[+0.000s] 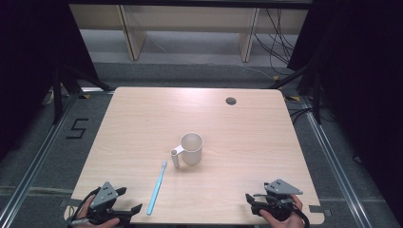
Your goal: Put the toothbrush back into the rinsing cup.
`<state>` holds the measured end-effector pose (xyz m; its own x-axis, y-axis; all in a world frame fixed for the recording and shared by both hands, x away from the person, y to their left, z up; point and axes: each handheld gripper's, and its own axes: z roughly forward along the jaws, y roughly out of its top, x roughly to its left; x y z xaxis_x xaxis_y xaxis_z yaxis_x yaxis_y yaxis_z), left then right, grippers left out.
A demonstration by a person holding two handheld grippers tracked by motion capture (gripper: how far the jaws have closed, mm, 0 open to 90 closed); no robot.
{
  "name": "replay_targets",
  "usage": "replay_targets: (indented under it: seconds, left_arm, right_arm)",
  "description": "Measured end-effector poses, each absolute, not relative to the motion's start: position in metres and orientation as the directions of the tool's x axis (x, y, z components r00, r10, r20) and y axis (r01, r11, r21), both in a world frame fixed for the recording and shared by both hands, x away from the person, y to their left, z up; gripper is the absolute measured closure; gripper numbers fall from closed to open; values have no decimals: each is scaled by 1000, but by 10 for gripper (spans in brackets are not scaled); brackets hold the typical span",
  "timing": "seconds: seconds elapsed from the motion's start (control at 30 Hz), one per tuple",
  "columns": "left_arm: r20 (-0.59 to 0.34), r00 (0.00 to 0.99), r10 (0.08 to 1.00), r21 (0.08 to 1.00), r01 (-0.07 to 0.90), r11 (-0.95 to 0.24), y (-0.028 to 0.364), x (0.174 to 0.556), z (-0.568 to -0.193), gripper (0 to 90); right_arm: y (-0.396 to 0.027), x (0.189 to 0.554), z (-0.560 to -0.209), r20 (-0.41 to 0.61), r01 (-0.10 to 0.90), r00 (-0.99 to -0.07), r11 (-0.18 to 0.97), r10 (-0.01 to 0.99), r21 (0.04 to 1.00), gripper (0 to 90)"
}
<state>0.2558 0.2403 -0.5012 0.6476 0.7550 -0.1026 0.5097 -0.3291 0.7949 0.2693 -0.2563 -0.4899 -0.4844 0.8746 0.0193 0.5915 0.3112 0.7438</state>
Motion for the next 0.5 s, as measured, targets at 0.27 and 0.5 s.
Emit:
replay_targets:
  seconds: [0.27, 0.5]
  left_arm:
    - [-106, 625, 774, 787, 528, -319, 241, 258, -501, 159]
    - [-83, 629, 773, 766, 536, -355, 244, 266, -499, 161]
  right_arm:
    - [-254, 269, -490, 38, 595, -489, 302, 871, 745, 222]
    - [-254, 269, -489, 40, 604, -491, 307, 870, 736, 225]
